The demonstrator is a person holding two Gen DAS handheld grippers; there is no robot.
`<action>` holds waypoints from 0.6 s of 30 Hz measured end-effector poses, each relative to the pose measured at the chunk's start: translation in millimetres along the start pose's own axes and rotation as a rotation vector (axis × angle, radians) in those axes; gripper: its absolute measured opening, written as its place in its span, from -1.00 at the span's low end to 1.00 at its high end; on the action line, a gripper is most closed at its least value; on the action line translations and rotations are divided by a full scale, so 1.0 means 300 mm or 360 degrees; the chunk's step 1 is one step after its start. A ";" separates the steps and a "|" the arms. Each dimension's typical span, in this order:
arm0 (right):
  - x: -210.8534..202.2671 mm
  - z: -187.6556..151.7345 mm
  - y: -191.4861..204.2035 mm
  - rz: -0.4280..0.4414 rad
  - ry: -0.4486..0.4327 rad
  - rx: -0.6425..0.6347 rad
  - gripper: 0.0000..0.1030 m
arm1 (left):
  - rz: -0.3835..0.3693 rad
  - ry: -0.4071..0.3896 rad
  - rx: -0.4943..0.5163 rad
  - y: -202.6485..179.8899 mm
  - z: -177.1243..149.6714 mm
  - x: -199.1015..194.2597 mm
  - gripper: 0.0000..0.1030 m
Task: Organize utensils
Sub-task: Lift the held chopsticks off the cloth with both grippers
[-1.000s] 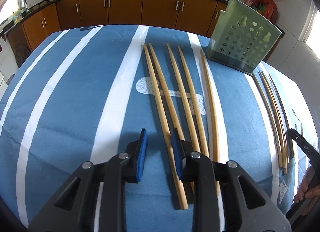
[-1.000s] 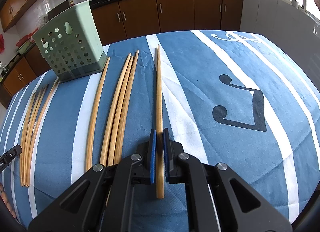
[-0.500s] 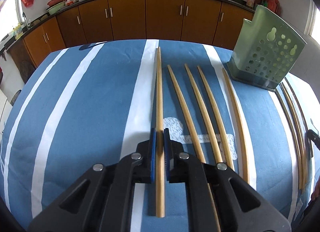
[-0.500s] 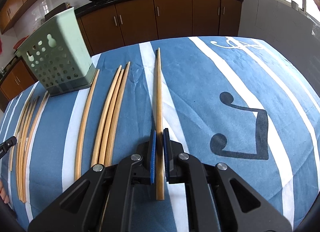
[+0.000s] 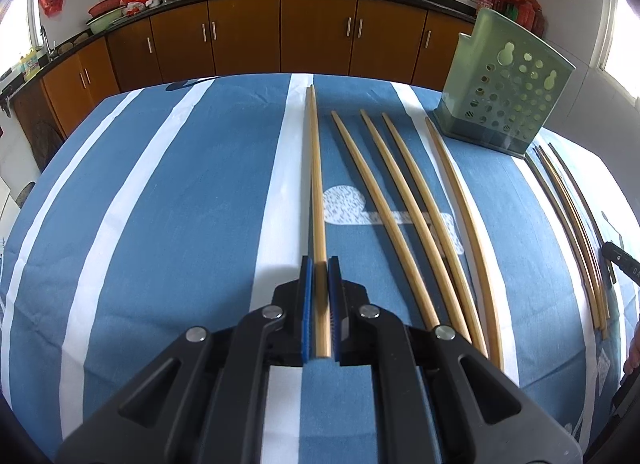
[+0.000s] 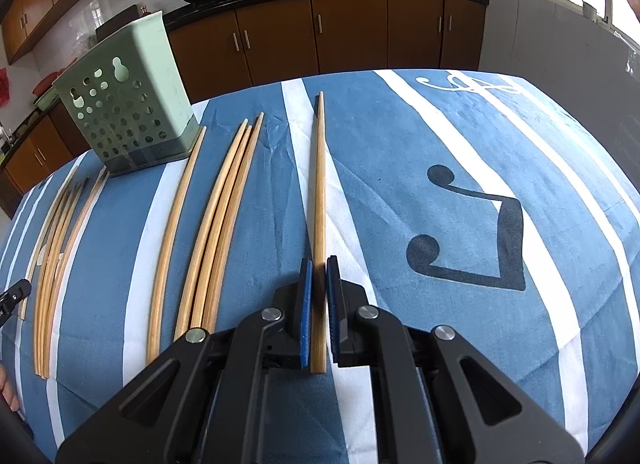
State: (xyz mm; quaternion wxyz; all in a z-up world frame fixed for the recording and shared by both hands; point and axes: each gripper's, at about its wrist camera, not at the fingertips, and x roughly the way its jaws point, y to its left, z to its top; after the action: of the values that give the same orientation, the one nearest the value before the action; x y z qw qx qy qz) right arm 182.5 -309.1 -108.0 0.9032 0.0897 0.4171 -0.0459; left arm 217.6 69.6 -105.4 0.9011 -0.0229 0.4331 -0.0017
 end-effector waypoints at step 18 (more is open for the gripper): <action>-0.215 0.056 -0.049 0.0096 -0.0296 0.0038 -0.85 | 0.0042 -0.0237 -0.0024 0.032 0.039 -0.216 -0.85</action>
State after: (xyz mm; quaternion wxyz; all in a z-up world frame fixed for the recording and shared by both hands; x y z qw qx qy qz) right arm 150.8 -326.3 -49.9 0.9379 0.1083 0.3279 -0.0319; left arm 186.2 81.3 -48.0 0.9306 -0.0241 0.3650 0.0152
